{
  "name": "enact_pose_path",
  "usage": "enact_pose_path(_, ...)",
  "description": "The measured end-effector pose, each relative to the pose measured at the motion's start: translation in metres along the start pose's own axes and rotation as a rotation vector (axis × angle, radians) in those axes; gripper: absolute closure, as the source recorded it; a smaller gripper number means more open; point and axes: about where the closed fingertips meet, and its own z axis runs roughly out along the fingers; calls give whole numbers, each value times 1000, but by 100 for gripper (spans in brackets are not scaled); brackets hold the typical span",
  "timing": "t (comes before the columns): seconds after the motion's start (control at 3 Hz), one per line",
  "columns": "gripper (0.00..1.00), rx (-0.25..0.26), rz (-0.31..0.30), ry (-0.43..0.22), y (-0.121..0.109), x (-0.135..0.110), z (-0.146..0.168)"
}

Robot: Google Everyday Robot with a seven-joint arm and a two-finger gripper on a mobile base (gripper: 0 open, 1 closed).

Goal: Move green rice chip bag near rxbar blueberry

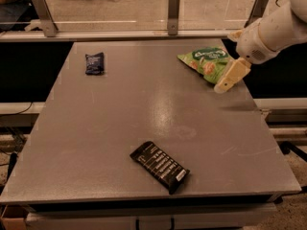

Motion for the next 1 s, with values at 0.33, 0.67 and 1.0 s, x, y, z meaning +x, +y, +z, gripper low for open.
enact_pose_path(0.33,0,7,18,-29,-16,2,28)
enact_pose_path(0.67,18,7,44,-34,-29,8,47)
enact_pose_path(1.0,41,5,62,-35,-33,15,54)
